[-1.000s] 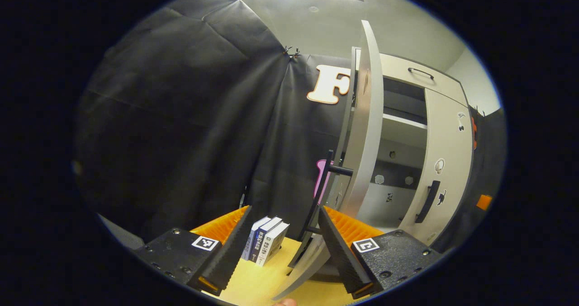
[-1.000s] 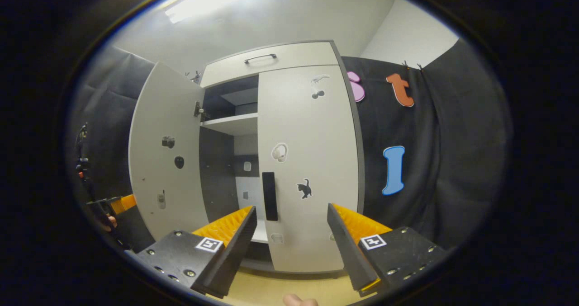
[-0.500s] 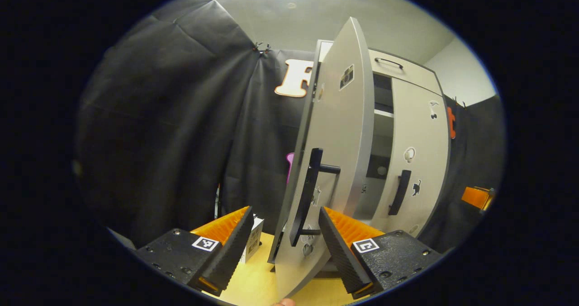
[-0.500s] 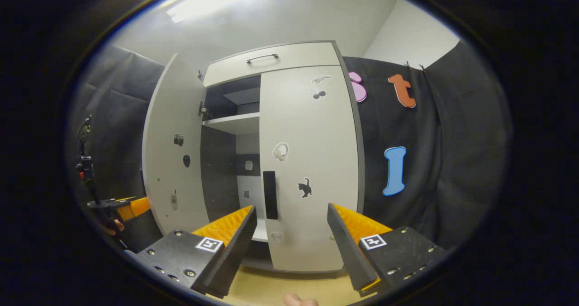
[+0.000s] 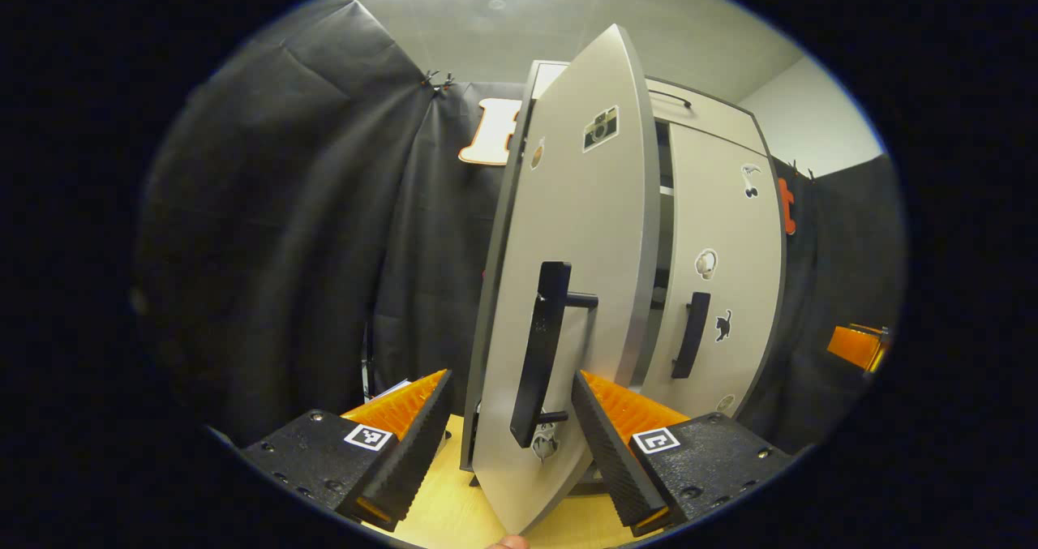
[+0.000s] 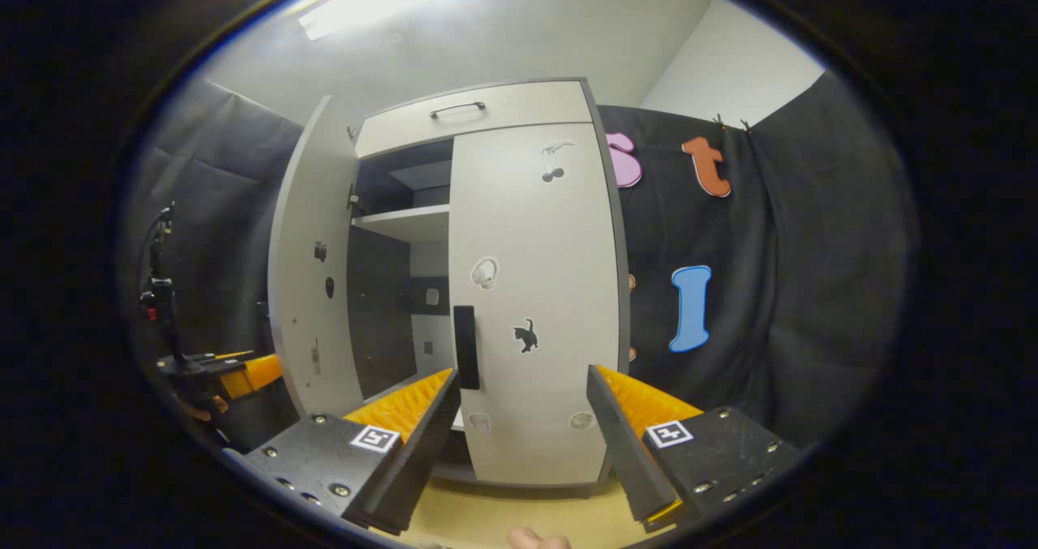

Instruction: Grasp the bottle in the cabinet with the left hand and place it on the coaster, then close the right door with the right hand and the left door with the left hand.

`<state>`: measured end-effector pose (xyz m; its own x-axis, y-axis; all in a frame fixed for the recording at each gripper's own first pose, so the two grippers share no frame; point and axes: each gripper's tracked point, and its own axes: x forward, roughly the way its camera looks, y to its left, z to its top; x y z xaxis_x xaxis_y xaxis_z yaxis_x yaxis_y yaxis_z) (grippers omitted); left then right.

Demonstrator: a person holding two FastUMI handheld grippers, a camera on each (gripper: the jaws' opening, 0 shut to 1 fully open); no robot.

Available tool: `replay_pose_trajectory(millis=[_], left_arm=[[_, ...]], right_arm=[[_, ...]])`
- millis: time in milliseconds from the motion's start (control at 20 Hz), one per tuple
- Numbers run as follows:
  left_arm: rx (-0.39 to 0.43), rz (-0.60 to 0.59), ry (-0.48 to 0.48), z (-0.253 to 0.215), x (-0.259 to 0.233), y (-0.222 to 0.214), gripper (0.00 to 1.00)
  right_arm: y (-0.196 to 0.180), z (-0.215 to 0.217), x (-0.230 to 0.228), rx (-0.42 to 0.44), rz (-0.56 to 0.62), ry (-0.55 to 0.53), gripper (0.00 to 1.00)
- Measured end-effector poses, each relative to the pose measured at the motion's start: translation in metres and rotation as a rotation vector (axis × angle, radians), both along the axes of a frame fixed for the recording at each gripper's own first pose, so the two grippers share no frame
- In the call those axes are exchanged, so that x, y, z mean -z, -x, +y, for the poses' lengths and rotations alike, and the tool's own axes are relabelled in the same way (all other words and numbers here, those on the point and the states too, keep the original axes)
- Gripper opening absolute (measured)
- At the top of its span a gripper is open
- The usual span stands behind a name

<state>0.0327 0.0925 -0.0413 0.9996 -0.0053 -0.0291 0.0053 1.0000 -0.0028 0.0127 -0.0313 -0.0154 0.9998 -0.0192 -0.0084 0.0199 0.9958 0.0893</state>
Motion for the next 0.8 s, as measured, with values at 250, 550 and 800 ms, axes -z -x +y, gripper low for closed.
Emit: replay_pose_trajectory(millis=[250, 550, 800], left_arm=[[0.057, 0.006, 0.016, -0.024, 0.004, -0.012, 0.92], [0.07, 0.002, 0.02, -0.03, 0.003, -0.018, 0.86], [0.098, 0.006, 0.008, -0.041, 0.005, -0.018, 0.97]], right_arm=[[0.001, 0.005, 0.0, -0.011, -0.004, 0.003, 0.95], [0.003, -0.003, 0.0, 0.011, -0.006, 0.005, 0.95], [0.001, -0.005, 0.001, 0.019, -0.004, -0.006, 0.95]])
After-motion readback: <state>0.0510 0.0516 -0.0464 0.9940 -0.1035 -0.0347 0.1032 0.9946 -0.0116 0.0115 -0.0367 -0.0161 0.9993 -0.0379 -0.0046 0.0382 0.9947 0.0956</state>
